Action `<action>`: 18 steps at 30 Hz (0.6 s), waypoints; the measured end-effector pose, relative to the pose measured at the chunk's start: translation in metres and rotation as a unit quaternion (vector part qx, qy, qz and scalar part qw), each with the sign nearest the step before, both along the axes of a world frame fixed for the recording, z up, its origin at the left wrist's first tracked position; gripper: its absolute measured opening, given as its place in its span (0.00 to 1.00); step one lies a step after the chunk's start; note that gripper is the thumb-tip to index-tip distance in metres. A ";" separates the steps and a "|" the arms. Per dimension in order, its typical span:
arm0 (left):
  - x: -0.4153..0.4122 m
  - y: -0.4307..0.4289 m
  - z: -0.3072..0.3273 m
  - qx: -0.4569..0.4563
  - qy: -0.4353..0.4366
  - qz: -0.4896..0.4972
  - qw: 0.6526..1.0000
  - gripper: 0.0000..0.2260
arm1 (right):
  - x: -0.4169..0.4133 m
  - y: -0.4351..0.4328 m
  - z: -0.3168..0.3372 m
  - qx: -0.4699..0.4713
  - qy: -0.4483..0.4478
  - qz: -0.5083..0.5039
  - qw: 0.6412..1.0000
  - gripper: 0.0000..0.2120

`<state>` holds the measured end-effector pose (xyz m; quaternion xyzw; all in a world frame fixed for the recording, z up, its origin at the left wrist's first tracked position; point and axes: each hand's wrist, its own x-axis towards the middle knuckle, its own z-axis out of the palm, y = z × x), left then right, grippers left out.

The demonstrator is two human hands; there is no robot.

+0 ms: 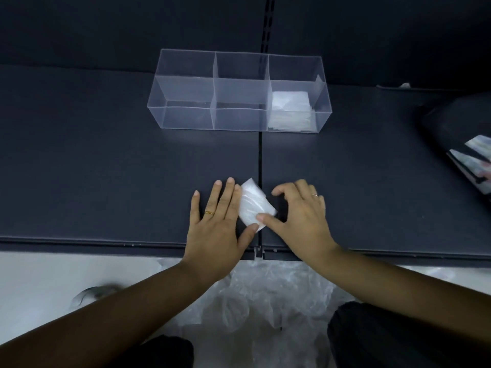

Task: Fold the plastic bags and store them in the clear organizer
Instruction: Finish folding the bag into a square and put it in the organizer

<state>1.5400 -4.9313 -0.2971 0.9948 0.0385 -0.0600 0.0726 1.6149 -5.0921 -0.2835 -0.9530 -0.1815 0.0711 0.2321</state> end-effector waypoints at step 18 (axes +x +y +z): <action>-0.011 -0.011 0.021 -0.195 0.023 0.132 0.972 0.45 | 0.012 0.005 0.030 0.197 0.193 -0.030 0.961 0.11</action>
